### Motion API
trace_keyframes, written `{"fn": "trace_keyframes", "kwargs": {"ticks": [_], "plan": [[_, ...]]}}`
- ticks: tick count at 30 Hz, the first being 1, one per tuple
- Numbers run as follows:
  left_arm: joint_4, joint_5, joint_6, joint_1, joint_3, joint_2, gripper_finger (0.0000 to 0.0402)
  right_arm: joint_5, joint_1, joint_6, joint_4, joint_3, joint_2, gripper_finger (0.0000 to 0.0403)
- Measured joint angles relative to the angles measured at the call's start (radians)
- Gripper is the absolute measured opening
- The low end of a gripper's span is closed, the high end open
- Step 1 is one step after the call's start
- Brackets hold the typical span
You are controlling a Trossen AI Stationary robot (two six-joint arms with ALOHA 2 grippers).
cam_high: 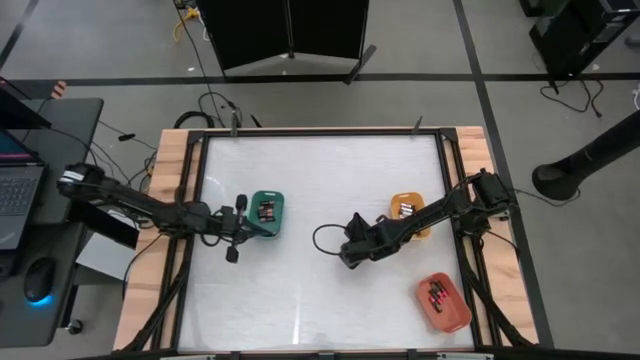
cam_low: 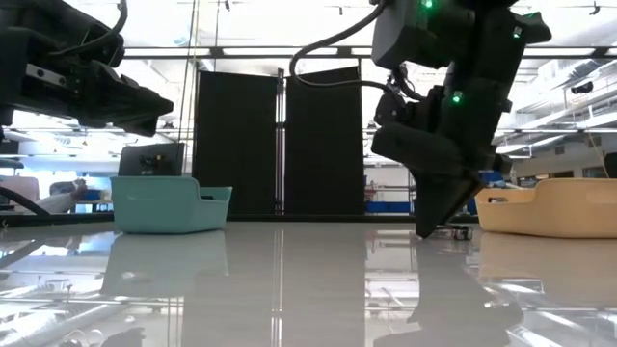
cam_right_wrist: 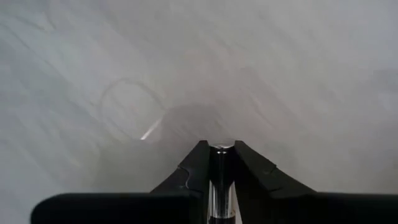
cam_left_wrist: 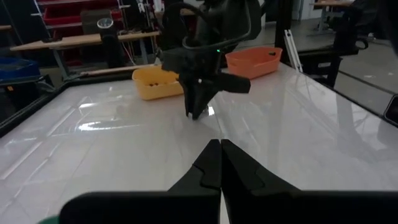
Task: Sort batteries
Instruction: Put the silver battery into the yellow bin
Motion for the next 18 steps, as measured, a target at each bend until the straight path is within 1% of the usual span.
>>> {"fn": "trace_keyframes", "kwargs": {"ticks": [5, 14, 18], "plan": [[-0.081, -0.001, 0.004, 0.000, 0.000, -0.096, 0.0006, -0.003, 0.000, -0.026, -0.090, 0.048, -0.002, 0.0057], [-0.253, -0.008, 0.005, 0.000, 0.000, -0.273, 0.0006, 0.014, 0.003, -0.062, -0.389, 0.180, -0.016, 0.0057], [-0.316, -0.008, 0.018, 0.000, 0.000, -0.352, 0.0006, 0.018, 0.004, -0.062, -0.506, 0.207, -0.049, 0.0057]]}}
